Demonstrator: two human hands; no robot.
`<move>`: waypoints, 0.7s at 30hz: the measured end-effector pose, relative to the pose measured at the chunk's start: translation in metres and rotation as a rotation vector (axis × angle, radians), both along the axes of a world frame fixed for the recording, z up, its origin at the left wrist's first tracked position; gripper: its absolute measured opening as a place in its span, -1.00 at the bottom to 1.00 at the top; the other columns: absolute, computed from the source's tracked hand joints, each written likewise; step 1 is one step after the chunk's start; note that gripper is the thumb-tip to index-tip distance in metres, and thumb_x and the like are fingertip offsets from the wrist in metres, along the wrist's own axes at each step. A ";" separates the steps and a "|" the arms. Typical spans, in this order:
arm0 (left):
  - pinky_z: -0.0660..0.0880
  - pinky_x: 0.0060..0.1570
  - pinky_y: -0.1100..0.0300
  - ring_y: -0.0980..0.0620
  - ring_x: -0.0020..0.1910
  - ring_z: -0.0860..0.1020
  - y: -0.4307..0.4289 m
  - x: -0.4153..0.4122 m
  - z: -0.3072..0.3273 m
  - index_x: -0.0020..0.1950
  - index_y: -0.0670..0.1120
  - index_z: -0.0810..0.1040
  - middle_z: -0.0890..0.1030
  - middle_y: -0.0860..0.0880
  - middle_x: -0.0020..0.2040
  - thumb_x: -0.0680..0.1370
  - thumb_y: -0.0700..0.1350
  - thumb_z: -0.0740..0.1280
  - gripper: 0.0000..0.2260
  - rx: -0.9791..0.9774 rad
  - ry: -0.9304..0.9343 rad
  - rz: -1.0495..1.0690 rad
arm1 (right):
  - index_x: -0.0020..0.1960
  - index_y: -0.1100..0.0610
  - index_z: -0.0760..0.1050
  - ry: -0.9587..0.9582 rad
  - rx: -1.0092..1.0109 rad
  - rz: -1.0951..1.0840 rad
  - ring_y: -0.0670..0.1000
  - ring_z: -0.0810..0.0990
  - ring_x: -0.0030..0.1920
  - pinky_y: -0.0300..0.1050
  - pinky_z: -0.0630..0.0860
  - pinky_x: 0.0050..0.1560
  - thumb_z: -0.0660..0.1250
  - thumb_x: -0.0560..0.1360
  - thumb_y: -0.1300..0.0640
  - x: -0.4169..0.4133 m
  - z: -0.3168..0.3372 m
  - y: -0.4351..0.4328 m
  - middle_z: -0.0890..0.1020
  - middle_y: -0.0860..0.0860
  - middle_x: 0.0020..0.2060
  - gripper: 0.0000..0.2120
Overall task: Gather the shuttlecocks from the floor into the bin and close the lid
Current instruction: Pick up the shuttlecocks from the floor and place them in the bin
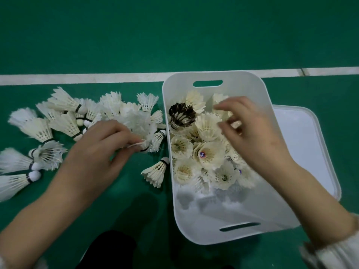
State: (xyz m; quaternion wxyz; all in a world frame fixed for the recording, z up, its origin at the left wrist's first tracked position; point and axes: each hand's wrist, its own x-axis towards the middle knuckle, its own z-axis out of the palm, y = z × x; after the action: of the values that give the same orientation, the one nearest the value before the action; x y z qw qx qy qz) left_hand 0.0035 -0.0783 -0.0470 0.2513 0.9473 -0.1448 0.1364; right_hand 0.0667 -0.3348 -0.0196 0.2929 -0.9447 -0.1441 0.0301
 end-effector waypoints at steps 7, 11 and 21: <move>0.37 -0.07 0.29 0.00 -0.13 0.49 -0.022 -0.008 0.012 -0.07 -0.20 0.62 0.55 -0.05 -0.14 0.51 -0.06 0.26 -0.77 -0.045 0.062 -0.129 | 0.15 0.15 0.49 -0.067 -0.020 0.470 0.14 0.53 0.18 0.05 0.59 0.00 0.19 0.48 0.18 -0.033 -0.006 0.048 0.43 0.14 0.31 -0.73; 0.15 0.30 0.45 0.20 0.19 0.32 -0.022 -0.012 0.014 0.27 -0.11 0.43 0.40 0.06 0.18 0.49 0.06 0.24 -0.59 -0.075 0.084 -0.074 | -0.10 0.18 0.55 -0.087 -0.016 0.294 0.11 0.59 0.01 0.12 0.60 -0.19 0.13 0.46 0.08 -0.028 -0.006 0.032 0.54 0.11 0.16 -0.75; 0.45 -0.09 0.13 -0.02 -0.09 0.57 0.020 -0.003 -0.061 -0.01 -0.07 0.55 0.59 0.00 -0.09 0.48 -0.11 0.35 -0.89 0.061 0.579 0.154 | 0.00 0.21 0.58 -0.078 -0.344 -0.148 0.18 0.56 -0.08 -0.10 0.41 -0.19 0.27 0.49 0.23 -0.003 -0.028 -0.047 0.58 0.09 -0.03 -0.85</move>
State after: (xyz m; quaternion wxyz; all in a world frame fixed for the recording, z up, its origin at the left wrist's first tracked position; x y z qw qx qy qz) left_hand 0.0001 -0.0579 -0.1083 0.2424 0.9621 0.0010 -0.1252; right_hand 0.0633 -0.3816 -0.0473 0.1228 -0.9893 -0.0783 -0.0037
